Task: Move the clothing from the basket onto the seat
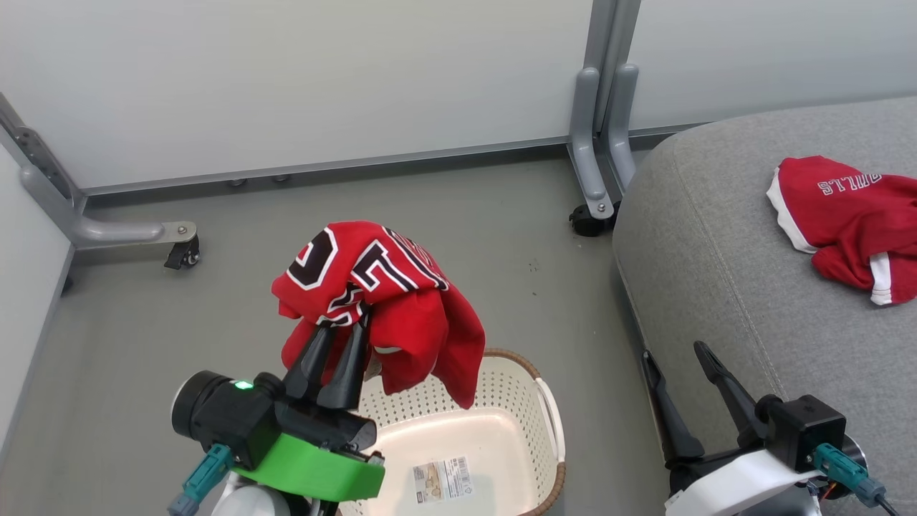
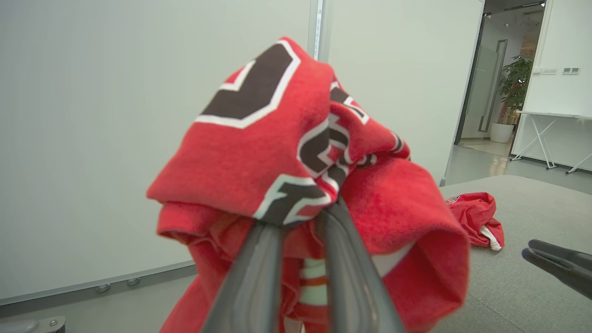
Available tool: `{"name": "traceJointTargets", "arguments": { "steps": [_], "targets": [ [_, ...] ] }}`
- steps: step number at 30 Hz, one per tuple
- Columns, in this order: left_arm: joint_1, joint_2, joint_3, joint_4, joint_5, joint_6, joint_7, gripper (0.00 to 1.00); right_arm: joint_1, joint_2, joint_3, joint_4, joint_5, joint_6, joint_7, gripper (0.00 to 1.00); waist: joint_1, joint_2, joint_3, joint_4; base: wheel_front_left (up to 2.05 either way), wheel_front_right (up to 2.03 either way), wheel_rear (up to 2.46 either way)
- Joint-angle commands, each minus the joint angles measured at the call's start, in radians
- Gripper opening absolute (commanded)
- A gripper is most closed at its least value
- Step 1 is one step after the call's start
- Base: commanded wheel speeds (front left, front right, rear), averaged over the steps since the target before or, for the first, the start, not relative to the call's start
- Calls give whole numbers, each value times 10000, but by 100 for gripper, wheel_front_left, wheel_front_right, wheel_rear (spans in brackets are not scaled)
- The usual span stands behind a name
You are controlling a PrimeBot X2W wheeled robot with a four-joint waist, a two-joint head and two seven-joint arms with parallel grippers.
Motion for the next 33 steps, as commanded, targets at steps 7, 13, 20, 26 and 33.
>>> {"name": "traceJointTargets", "arguments": {
  "steps": [7, 13, 20, 26, 33],
  "targets": [
    [-15, 18, -4, -8, 41, -69, -33, 0, 103, -25, 54, -49, 94, 1, 41, 100, 1, 0, 108, 29, 0, 0, 0],
    [-101, 18, 1, -17, 56, -103, -33, 0, 35, -25, 62, 5, 102, 1, 14, 100, 1, 0, 161, 3, 0, 0, 0],
    [-162, 34, 13, 11, 76, -118, -33, 0, -56, -25, 97, 42, 66, 1, 9, 100, 1, 0, 182, -14, 0, 0, 0],
    [-193, -3, -26, 14, 83, -137, -33, 0, -381, -118, 492, 72, 70, 1, 101, 100, 1, 0, 206, 35, 0, 0, 0],
    [-323, -85, -106, 33, 104, -199, -33, 0, -1601, -644, 2142, 496, 486, 1, 192, 100, 1, 0, 355, 132, 0, 0, 0]
  ]
}}
